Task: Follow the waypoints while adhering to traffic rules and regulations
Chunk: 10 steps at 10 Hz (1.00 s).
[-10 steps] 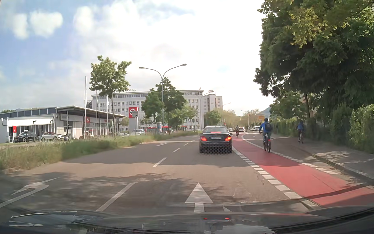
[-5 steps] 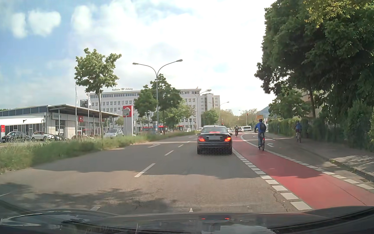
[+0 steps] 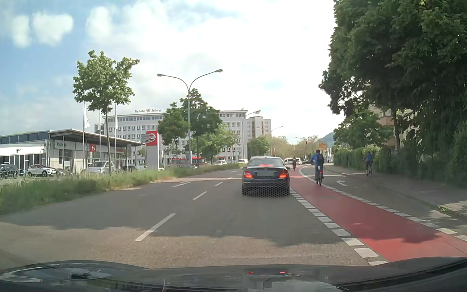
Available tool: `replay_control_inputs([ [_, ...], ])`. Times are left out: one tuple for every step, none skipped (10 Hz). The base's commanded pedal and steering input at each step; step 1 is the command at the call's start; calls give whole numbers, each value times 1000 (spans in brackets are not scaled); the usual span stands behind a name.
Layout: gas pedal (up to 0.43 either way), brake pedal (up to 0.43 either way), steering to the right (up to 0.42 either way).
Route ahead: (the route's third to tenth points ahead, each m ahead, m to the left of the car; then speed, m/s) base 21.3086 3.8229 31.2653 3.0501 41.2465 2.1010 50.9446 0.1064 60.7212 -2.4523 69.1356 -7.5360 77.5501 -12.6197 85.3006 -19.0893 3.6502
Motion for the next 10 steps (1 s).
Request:
replay_control_inputs([
  [0,0,37],
  [28,0,45],
  [39,0,67],
  [39,0,102],
  [28,0,145],
  [0,0,169],
  [0,0,191],
  [0,73,208],
  [0,134,225],
  [0,183,254],
])
